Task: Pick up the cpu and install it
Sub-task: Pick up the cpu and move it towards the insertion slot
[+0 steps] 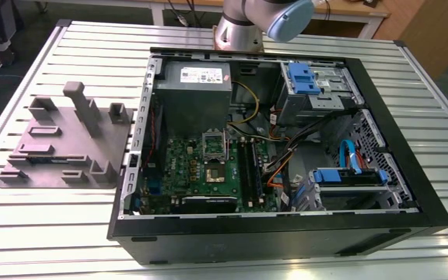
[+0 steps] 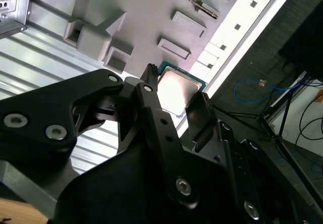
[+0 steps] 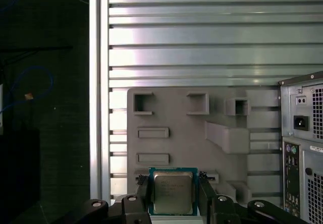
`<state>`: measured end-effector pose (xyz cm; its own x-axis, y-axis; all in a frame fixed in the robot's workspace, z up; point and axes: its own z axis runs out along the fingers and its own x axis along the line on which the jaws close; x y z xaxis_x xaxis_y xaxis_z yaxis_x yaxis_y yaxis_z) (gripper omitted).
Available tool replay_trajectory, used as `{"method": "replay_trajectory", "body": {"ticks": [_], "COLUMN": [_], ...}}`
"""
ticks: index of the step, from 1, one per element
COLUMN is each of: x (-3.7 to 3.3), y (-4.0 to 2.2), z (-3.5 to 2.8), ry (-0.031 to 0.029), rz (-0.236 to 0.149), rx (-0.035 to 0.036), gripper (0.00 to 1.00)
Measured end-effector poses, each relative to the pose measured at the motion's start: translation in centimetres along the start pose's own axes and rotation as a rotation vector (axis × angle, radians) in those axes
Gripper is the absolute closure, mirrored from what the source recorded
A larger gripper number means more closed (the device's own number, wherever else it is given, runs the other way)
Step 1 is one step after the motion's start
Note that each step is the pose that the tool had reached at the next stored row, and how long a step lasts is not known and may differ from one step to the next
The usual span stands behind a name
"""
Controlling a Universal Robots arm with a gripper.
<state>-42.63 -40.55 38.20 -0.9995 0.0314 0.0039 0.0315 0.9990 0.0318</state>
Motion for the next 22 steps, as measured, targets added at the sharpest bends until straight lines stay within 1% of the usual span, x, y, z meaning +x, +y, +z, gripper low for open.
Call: {"method": "replay_trajectory", "body": {"ticks": [22], "x": [-1.43], "y": [0.05], "z": [-0.01], "ry": [0.0], "rz": [0.0], "rx": [0.0], "gripper": [0.53]}}
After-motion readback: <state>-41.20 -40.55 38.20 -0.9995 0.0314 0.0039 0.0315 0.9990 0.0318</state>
